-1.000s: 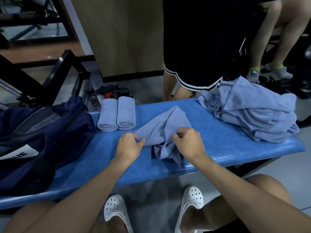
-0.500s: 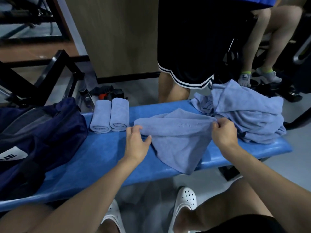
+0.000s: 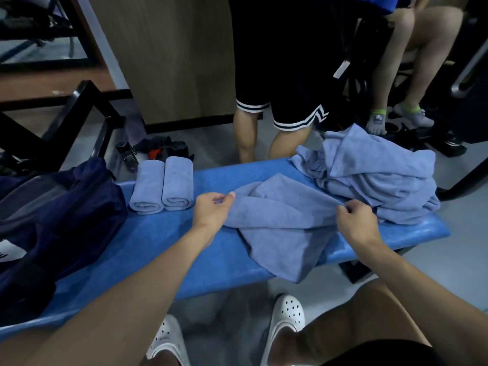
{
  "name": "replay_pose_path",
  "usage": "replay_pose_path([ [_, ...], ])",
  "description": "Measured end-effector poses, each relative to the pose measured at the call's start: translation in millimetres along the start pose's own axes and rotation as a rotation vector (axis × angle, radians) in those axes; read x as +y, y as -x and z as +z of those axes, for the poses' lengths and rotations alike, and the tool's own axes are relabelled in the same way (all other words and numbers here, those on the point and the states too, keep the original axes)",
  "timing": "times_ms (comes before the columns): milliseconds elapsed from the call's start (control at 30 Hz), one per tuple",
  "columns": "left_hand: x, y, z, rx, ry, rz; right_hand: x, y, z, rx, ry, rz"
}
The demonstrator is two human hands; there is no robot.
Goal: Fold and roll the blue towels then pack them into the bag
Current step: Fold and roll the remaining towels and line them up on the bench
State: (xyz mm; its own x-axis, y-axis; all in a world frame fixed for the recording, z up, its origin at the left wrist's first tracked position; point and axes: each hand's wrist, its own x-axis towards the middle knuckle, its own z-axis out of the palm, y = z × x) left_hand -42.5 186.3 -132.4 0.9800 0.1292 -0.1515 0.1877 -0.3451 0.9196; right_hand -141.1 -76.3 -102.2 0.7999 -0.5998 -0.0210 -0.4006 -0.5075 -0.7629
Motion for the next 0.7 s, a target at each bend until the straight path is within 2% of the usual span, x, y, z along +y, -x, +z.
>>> replay_pose_path([
  [167,9,-3,-5,-0.051,-0.049,-0.002,3,0,-4,-0.073,-0.188,0.026],
  [333,10,-4,-20,-0.18,-0.188,-0.198,-2,4,-8,-0.1,-0.208,-0.041],
  [500,11,12,-24,-0.317,-0.381,-0.24,2,9,-14,-0.125,-0.147,-0.073],
  [600,10,15,-23,-0.348,-0.308,-0.209,2,11,-20,-0.078,-0.188,-0.058],
  [700,17,17,-26,-0.284,-0.103,-0.121,2,11,-28,-0.036,-0.229,-0.095],
])
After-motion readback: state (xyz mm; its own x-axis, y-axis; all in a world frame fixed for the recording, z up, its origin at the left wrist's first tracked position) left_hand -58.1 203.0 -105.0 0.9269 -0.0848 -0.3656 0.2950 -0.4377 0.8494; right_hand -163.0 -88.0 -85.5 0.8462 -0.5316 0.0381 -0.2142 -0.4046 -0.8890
